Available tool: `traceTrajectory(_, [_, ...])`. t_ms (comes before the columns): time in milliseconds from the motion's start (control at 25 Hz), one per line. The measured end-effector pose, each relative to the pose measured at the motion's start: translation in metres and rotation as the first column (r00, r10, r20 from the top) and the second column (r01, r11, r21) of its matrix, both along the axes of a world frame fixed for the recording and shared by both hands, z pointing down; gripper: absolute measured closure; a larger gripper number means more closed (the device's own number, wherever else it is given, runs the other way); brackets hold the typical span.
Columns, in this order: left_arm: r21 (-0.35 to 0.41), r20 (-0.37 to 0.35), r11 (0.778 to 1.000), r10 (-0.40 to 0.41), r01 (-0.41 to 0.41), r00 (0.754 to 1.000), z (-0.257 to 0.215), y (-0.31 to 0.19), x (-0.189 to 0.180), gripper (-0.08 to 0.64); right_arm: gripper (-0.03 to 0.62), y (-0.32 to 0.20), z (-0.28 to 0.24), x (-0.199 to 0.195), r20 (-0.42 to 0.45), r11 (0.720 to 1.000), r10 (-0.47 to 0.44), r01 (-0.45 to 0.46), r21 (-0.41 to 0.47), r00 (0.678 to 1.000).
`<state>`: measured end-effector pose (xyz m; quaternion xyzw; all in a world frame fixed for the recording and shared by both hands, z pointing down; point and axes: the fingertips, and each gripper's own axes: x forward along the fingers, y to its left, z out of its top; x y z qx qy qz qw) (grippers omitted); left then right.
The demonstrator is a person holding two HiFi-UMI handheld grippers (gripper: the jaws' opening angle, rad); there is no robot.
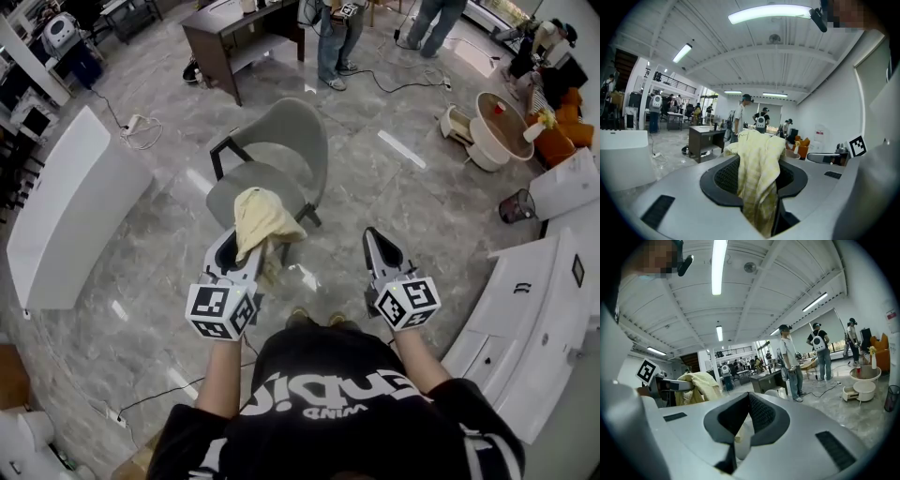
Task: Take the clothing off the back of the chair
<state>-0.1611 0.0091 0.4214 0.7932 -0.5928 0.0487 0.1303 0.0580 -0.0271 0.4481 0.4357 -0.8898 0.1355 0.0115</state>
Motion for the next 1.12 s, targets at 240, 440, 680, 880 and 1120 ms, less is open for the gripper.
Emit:
traceTrajectory(240, [0.015,-0.025,0.999,-0.041,0.041,0.999,0.003,0.026,0.018,0.393,0.578,0.018,0.003,0.012,-0.003,1.0,-0.026,0.026,0.001,1.0])
traceTrajectory(440, [0.031,-0.026,0.999,-0.04,0.041,0.999,0.002,0.032,0.033,0.393,0.578,0.025,0.004,0.018,0.005,0.999,-0.038,0.038,0.005,0.999])
traceTrajectory(680, [0.028,-0.03,0.999,-0.04,0.041,0.999,0.0,0.033,0.045,0.393,0.578,0.03,0.006,0.023,0.0,0.998,-0.055,0.055,0.008,0.998])
traceTrajectory(880, [0.034,-0.039,0.998,-0.051,0.052,0.998,-0.003,0.033,0.046,0.393,0.578,0.03,0.008,0.022,-0.006,0.998,-0.059,0.059,0.002,0.998])
traceTrajectory(1120, [0.032,-0.05,0.998,-0.053,0.055,0.997,-0.002,0.037,0.044,0.393,0.578,0.036,0.01,0.018,-0.01,0.998,-0.066,0.066,-0.005,0.998])
